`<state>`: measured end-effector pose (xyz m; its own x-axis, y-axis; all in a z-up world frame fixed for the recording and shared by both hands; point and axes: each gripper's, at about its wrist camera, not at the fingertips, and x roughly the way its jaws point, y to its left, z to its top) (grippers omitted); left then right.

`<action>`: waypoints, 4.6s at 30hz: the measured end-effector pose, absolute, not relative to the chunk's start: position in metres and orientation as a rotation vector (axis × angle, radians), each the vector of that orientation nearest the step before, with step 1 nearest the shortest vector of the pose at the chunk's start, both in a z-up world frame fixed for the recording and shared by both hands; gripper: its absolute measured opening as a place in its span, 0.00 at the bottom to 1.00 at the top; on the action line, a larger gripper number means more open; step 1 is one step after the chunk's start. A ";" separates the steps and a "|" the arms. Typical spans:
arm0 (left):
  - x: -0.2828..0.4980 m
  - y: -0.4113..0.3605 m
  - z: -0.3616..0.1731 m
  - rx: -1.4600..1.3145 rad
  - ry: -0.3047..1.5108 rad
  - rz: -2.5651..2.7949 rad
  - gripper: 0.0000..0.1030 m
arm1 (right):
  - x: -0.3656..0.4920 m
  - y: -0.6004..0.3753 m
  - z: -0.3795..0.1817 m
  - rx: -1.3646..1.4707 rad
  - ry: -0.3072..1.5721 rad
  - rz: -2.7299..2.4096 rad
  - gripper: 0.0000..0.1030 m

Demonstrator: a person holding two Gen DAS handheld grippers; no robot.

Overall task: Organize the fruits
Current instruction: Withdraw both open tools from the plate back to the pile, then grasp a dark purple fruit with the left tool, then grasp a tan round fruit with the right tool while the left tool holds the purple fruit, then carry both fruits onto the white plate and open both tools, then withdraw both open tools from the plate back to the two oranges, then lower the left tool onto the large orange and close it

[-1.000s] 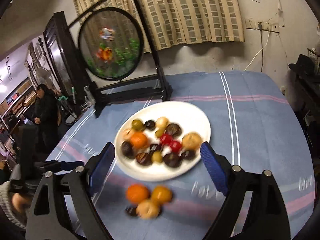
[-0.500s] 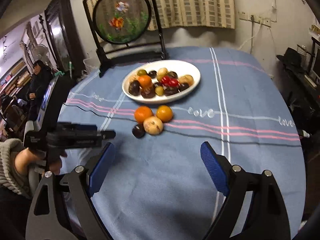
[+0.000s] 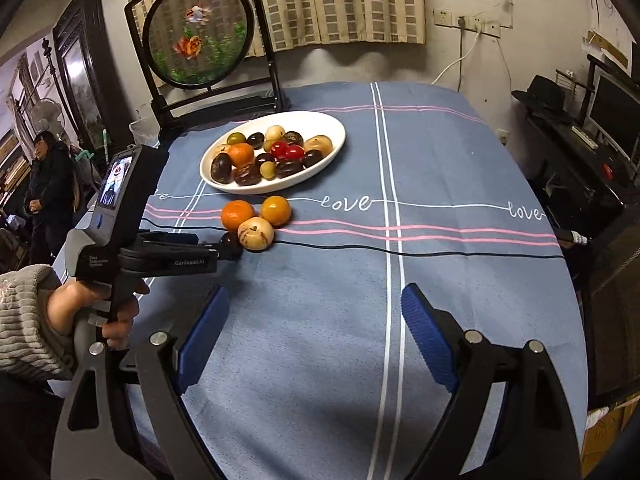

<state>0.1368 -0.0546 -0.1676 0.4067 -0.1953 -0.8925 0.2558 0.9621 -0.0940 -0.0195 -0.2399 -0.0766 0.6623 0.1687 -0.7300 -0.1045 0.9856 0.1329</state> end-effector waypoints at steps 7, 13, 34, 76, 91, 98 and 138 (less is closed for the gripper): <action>0.140 -0.060 -0.170 0.080 1.111 -0.286 0.64 | -0.016 -0.237 -0.078 0.071 0.850 0.166 0.85; 0.143 -0.064 -0.170 0.080 1.105 -0.288 0.58 | -0.012 -0.236 -0.080 0.065 0.864 0.173 0.85; 0.135 -0.061 -0.149 0.074 1.048 -0.286 0.29 | -0.006 -0.234 -0.084 0.079 0.891 0.190 0.85; 0.282 -0.028 -0.086 0.030 0.955 -0.215 0.29 | 0.243 -0.198 -0.082 0.071 0.844 0.324 0.41; 0.395 -0.048 -0.124 0.023 0.993 -0.191 0.51 | 0.305 -0.206 -0.117 0.084 0.850 0.302 0.62; 0.355 -0.023 -0.103 0.011 0.972 -0.167 0.58 | 0.265 -0.208 -0.090 0.122 0.798 0.308 0.62; 0.182 -0.054 -0.148 0.030 1.093 -0.213 0.73 | 0.077 -0.250 -0.100 0.201 0.940 0.225 0.62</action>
<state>0.1824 -0.0538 -0.1485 0.4411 -0.1568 -0.8837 0.1866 0.9791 -0.0806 0.0766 -0.2503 -0.1004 0.5697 0.2772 -0.7737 -0.1032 0.9581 0.2673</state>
